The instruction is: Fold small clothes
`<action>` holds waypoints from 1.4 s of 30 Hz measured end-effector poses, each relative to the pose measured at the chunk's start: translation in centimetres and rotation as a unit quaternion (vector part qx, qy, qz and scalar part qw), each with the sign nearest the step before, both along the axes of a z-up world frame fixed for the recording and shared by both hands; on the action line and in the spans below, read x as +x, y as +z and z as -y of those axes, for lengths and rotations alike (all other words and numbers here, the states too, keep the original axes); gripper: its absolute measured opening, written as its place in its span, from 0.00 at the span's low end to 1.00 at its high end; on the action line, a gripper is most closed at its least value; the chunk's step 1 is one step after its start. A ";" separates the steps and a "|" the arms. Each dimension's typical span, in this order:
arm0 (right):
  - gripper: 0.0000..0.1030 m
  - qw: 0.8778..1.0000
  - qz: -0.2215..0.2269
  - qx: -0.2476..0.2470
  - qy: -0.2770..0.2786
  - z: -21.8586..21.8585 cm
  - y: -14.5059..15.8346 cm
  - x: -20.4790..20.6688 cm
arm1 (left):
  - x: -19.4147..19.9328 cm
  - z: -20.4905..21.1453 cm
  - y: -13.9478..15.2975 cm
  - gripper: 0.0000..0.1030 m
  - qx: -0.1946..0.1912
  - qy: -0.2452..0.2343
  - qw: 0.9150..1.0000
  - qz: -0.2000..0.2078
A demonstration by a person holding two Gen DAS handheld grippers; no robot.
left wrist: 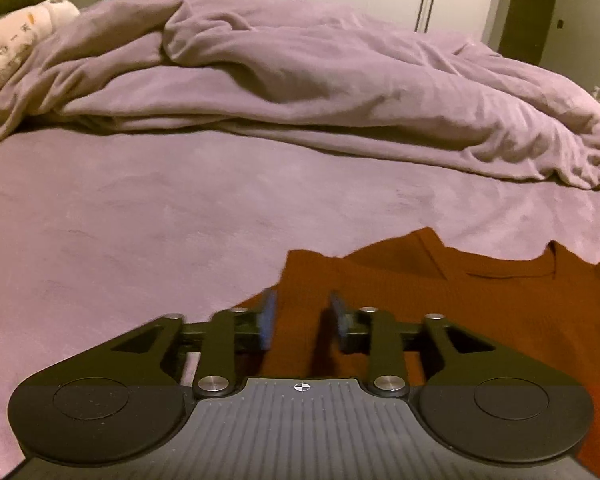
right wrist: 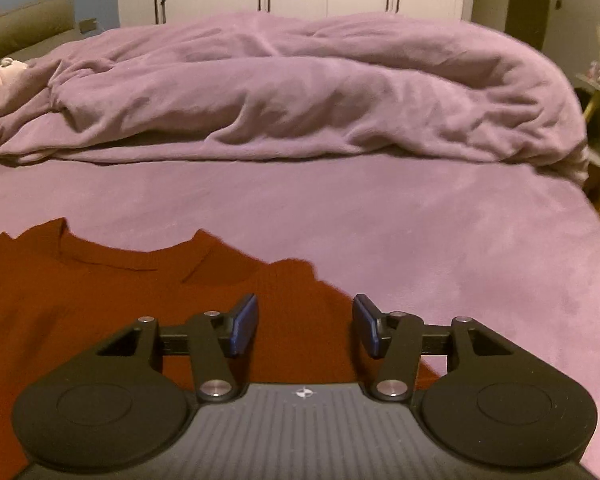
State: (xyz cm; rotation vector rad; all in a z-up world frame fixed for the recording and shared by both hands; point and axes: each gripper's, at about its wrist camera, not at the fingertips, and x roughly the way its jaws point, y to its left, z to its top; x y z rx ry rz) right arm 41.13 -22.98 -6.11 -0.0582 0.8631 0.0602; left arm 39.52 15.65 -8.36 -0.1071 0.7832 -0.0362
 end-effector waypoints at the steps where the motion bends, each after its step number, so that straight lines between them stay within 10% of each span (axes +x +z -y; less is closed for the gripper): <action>1: 0.50 1.000 -0.007 0.007 0.003 0.0 -0.3 0.2 | 0.1 0.1 0.0 0.47 -0.001 -0.003 1.000 0.005; 7: 0.10 1.000 -0.008 0.018 0.009 -0.3 -1.1 0.5 | 0.3 0.2 -0.9 0.46 -0.016 -0.033 0.999 -0.020; 9: 0.06 1.000 0.010 -0.001 0.017 -0.9 -0.8 0.1 | 0.4 0.7 -1.3 0.11 0.002 -0.039 0.999 -0.022; 18: 0.05 0.984 0.134 -0.117 0.010 -3.9 2.6 -0.3 | -0.2 2.1 0.7 0.09 0.064 0.003 0.996 0.064; 24: 0.04 0.983 0.103 -0.152 -0.020 -3.9 0.2 0.9 | 0.6 3.0 0.5 0.06 0.104 0.037 0.993 0.042; 31: 0.05 0.992 0.097 -0.027 0.074 -6.2 1.4 -6.1 | -4.8 6.3 1.9 0.60 0.033 -0.041 0.997 0.056; 37: 0.06 0.986 0.069 -0.089 0.127 -8.9 -1.4 -9.1 | -5.7 9.2 -0.9 0.73 0.017 -0.047 0.999 -0.005; 42: 0.06 0.994 0.032 -0.082 0.067 -6.0 -1.5 -9.1 | -6.1 8.6 -1.0 0.76 0.013 -0.030 0.999 -0.011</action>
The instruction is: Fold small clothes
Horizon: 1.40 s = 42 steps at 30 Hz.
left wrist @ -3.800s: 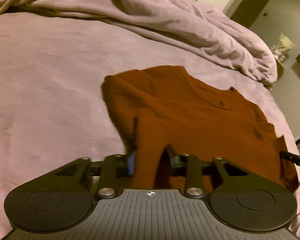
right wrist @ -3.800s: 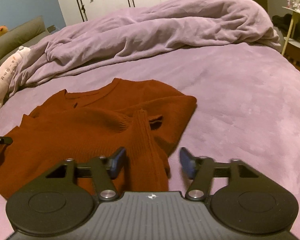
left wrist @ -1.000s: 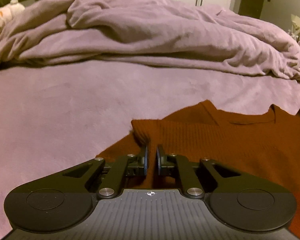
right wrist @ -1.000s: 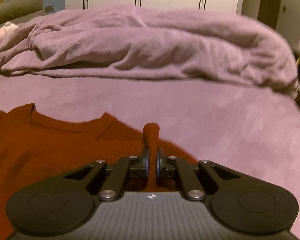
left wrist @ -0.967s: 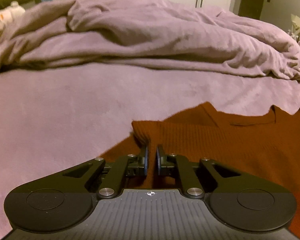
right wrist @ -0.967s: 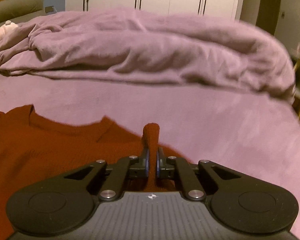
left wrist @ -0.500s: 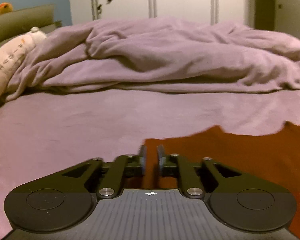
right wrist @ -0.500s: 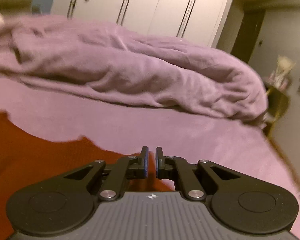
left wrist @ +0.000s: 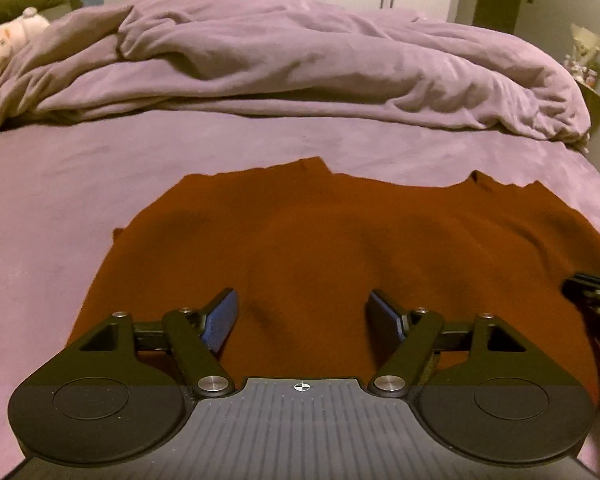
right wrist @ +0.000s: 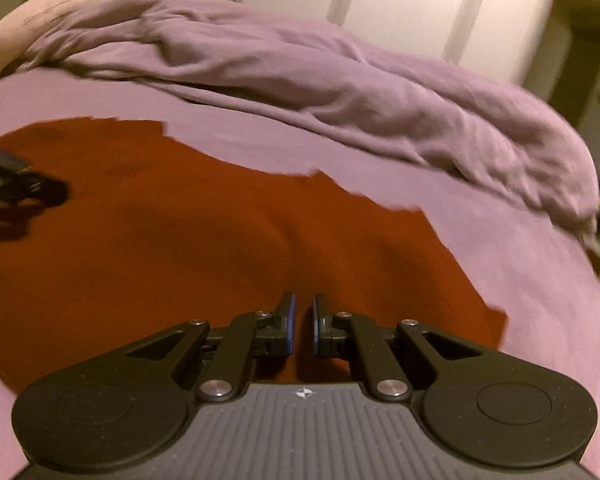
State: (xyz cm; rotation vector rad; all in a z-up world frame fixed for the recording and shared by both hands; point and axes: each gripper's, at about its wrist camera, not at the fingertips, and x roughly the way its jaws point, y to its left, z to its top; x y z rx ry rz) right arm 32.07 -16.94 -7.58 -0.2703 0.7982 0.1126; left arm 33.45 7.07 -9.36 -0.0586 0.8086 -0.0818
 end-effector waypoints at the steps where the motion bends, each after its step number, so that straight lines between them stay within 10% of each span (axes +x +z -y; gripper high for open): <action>1: 0.08 1.000 -0.004 0.014 -0.010 0.7 0.7 -0.5 | -0.2 -0.1 0.1 0.76 -0.002 0.003 1.000 -0.004; 19: 0.28 0.997 -0.047 -0.011 -0.059 4.6 4.6 -8.3 | -7.1 -5.8 2.3 0.87 0.007 0.039 0.999 -0.028; 42: 0.22 0.997 -0.028 0.027 -0.066 3.3 4.0 -8.2 | -5.5 -14.4 -0.9 0.89 -0.224 0.088 0.968 -0.075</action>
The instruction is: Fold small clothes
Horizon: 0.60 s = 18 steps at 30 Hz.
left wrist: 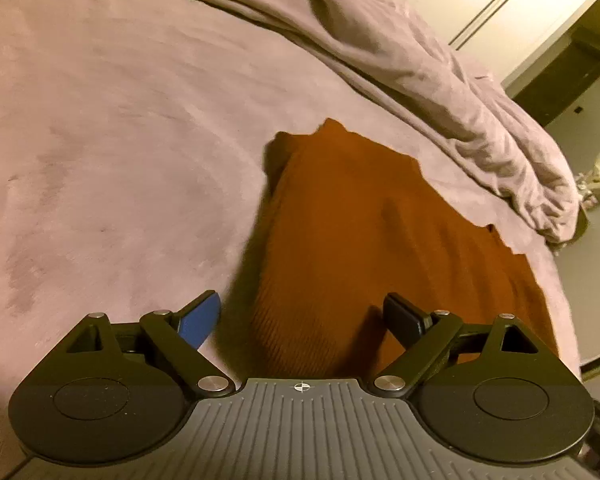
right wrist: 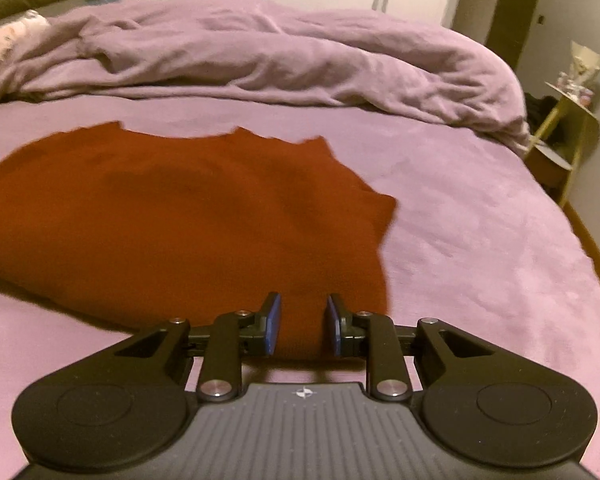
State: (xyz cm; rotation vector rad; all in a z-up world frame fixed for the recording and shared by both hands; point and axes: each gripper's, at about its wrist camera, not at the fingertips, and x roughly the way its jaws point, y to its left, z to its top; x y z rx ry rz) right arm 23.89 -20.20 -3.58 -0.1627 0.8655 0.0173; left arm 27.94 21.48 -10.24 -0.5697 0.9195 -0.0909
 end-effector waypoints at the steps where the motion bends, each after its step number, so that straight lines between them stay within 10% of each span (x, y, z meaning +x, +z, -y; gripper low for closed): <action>1: 0.22 1.000 0.005 0.001 0.005 -0.5 0.1 -0.1 | 0.4 0.0 0.0 0.87 -0.004 -0.005 1.000 0.001; 18: 0.22 0.994 0.017 0.018 0.102 -9.2 -0.4 -0.2 | 5.2 -1.8 -2.0 0.44 -0.103 -0.025 0.994 -0.007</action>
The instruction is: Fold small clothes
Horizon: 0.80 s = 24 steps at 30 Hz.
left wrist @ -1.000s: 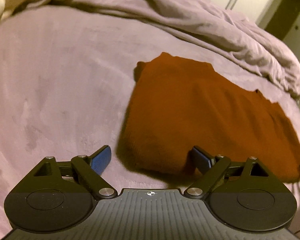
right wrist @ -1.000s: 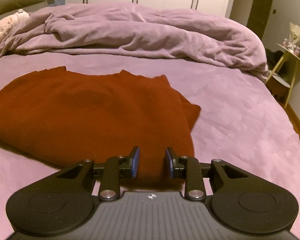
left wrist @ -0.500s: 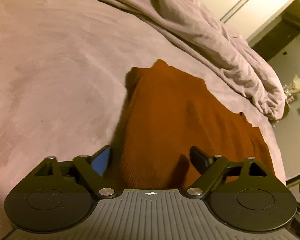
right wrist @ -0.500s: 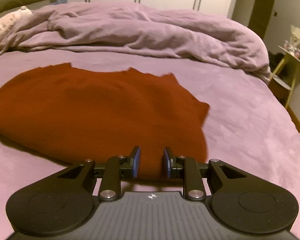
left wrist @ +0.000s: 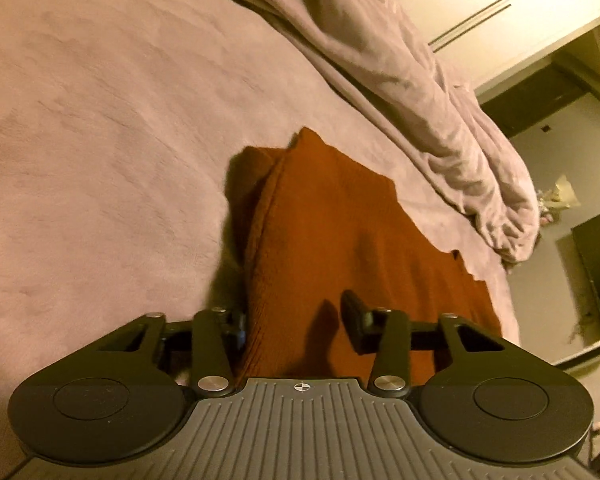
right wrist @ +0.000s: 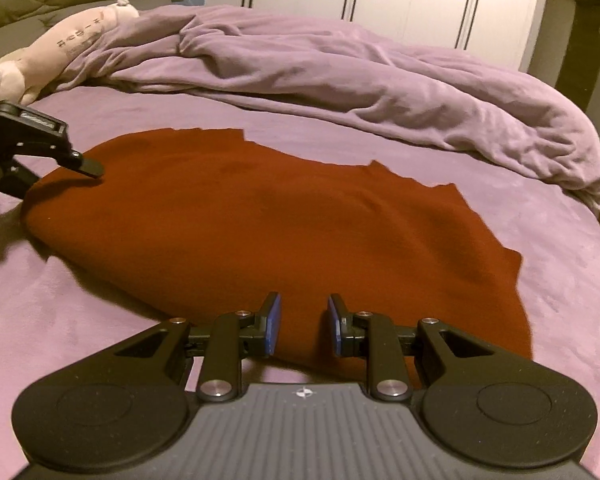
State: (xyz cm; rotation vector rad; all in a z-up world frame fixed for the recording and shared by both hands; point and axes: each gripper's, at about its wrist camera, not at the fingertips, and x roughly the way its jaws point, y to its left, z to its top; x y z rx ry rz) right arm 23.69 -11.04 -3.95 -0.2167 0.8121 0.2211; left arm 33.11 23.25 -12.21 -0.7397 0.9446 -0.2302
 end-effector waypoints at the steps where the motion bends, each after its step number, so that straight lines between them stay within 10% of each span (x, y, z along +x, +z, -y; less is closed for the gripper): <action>1: 0.22 1.000 0.001 0.001 0.002 -0.2 -0.1 0.0 | 0.2 0.0 -0.2 0.44 -0.001 -0.001 1.000 -0.002; 13: 0.16 0.999 -0.008 -0.031 0.010 -2.2 -2.0 0.3 | 1.0 0.2 0.1 0.17 -0.026 0.010 1.000 -0.009; 24: 0.16 0.996 0.039 0.033 -0.076 3.9 0.6 -2.2 | 2.0 6.6 9.1 0.16 -0.015 -0.053 0.997 0.046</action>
